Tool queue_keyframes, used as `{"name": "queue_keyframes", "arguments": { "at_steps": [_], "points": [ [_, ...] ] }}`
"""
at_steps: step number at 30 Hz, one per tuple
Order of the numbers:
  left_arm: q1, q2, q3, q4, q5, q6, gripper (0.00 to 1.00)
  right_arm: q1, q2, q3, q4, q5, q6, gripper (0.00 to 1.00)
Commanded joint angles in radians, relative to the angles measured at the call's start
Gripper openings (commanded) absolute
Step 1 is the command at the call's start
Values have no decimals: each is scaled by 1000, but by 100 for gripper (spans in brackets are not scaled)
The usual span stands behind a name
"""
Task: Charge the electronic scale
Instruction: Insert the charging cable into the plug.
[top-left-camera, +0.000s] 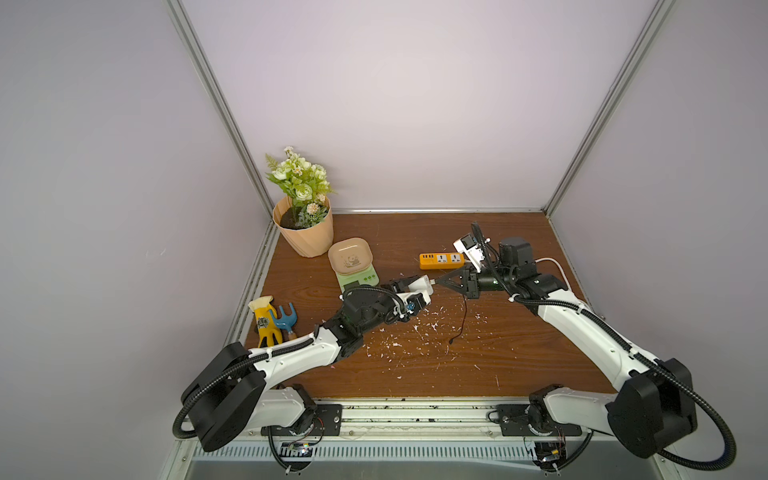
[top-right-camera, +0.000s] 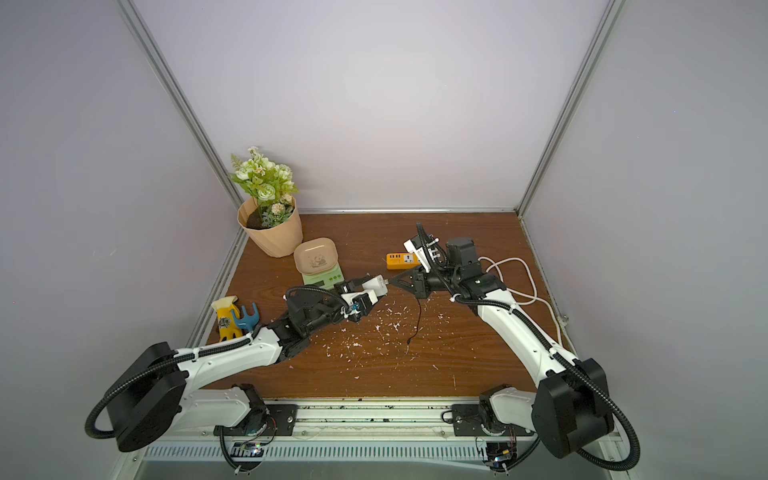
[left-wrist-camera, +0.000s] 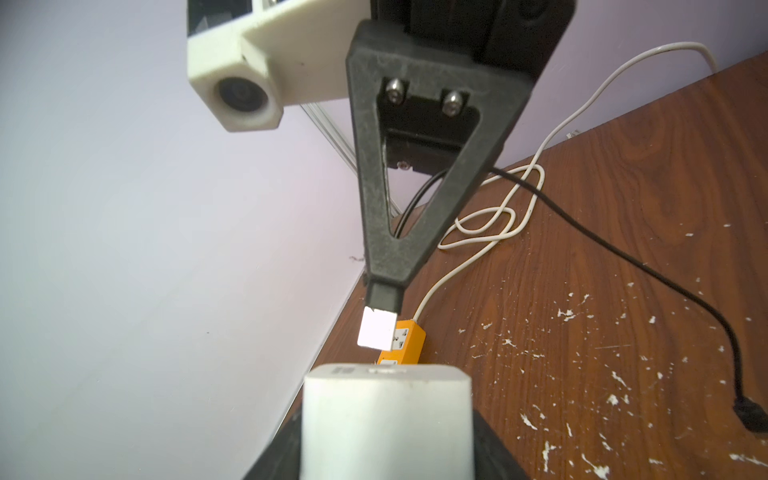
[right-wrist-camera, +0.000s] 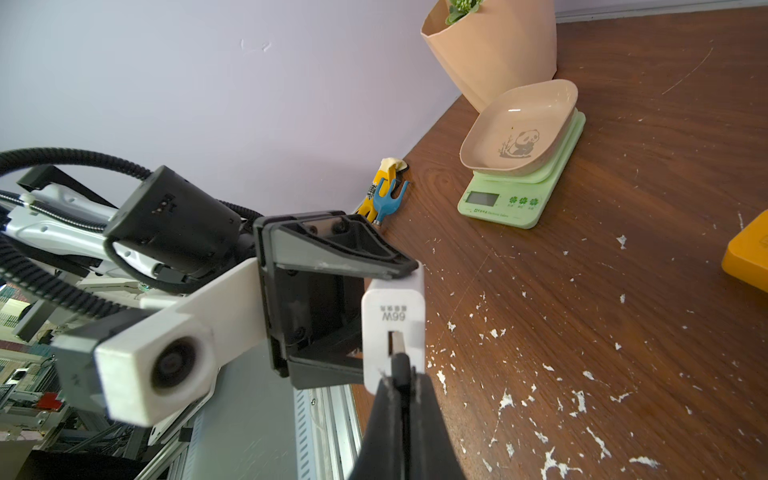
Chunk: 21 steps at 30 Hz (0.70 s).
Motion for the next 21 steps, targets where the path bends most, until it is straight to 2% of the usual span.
{"name": "queue_keyframes", "arguments": {
  "at_steps": [1, 14, 21],
  "points": [
    [11, -15, 37, 42, 33, 31, 32, 12, 1, 45, -18, -45, -49, 0],
    [11, 1, 64, 12, 32, 41, 32, 41, 16, 51, -11, -51, -34, 0],
    [11, -4, 67, 11, 41, 46, 32, 51, 37, 80, -51, 23, -39, 0]
  ]
}}
